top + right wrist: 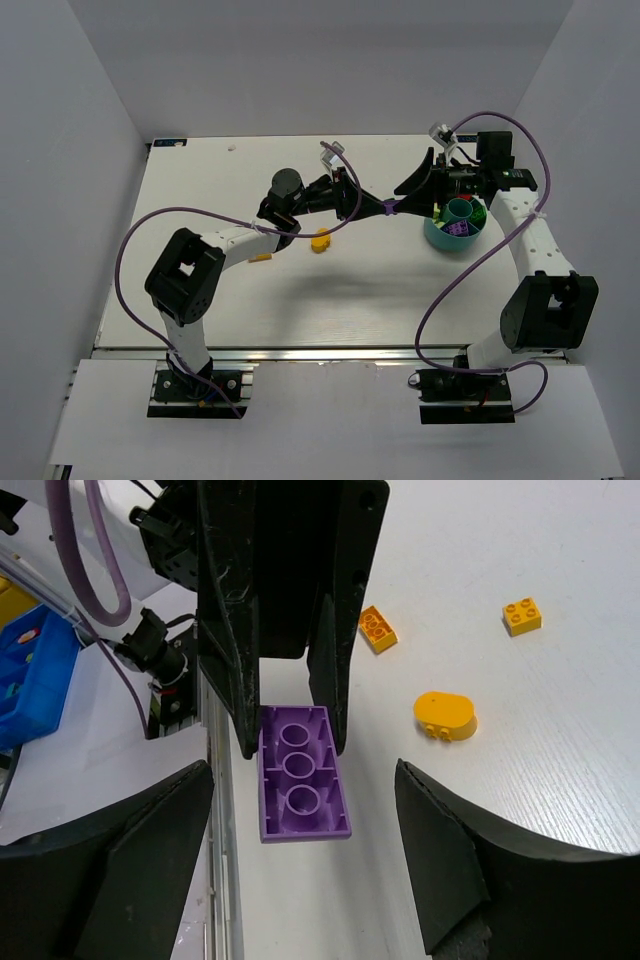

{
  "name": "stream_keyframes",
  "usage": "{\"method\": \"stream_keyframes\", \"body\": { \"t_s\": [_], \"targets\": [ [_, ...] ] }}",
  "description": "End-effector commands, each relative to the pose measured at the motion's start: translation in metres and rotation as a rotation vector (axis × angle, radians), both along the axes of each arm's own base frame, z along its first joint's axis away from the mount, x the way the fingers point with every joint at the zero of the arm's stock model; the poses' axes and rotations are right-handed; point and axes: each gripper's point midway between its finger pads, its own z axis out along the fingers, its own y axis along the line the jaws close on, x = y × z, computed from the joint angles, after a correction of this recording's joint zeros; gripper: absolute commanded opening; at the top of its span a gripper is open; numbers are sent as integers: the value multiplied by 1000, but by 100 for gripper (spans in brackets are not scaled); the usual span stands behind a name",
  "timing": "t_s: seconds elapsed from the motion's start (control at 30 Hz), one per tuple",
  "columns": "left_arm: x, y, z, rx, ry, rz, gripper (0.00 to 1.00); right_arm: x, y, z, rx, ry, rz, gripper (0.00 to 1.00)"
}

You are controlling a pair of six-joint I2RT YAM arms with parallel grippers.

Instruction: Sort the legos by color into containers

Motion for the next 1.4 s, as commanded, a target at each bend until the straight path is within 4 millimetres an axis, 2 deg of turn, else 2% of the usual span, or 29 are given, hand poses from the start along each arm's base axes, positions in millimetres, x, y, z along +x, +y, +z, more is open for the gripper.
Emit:
{"method": "stream_keyframes", "body": {
  "t_s": [0.0,0.2,0.37,0.57,0.67,0.7,0.77,0.8,0.87,0.9,0.97,1.03,1.17,1.2,1.27,1.3,1.37],
  "targets": [
    [-6,1,13,-31,-39,-8,0,4,2,-2,-10,0,-10,78],
    [-8,2,19,-43,-49,-7,0,9,1,-7,-30,7,-34,80],
    [-8,3,21,-47,-52,-6,0,9,1,-10,-32,10,-35,76],
    [-8,3,21,-50,-48,-6,0,10,2,-10,-20,18,-23,60],
    [-7,3,21,-48,-44,-3,0,9,2,-6,-11,5,-12,42],
    [-6,2,20,-46,-40,1,10,8,3,-4,-8,0,-10,28],
    [-3,3,19,-38,-29,28,28,10,2,0,-13,-20,-14,14],
    [0,4,14,-17,-21,48,46,12,0,-1,-28,-29,-31,6],
    [7,7,14,-4,-19,104,57,13,-5,-4,-67,-62,-49,1],
    [10,10,6,30,-9,126,63,18,-12,-9,-106,-74,-88,0],
    [24,19,3,55,5,197,65,19,-21,-18,-168,-95,-115,0],
    [31,29,-6,91,36,238,66,28,-44,-22,-233,-115,-181,0],
    [54,69,-18,112,87,375,68,28,-75,-37,-378,-146,-227,0],
    [56,79,-21,125,108,408,69,33,-88,-42,-452,-195,-246,0],
    [68,100,-26,145,135,465,70,34,-101,-50,-546,-232,-259,0],
    [67,108,-29,162,150,478,70,35,-115,-58,-641,-273,-254,0],
    [71,123,-31,175,150,507,70,37,-127,-62,-727,-316,-250,0]
  ]
}}
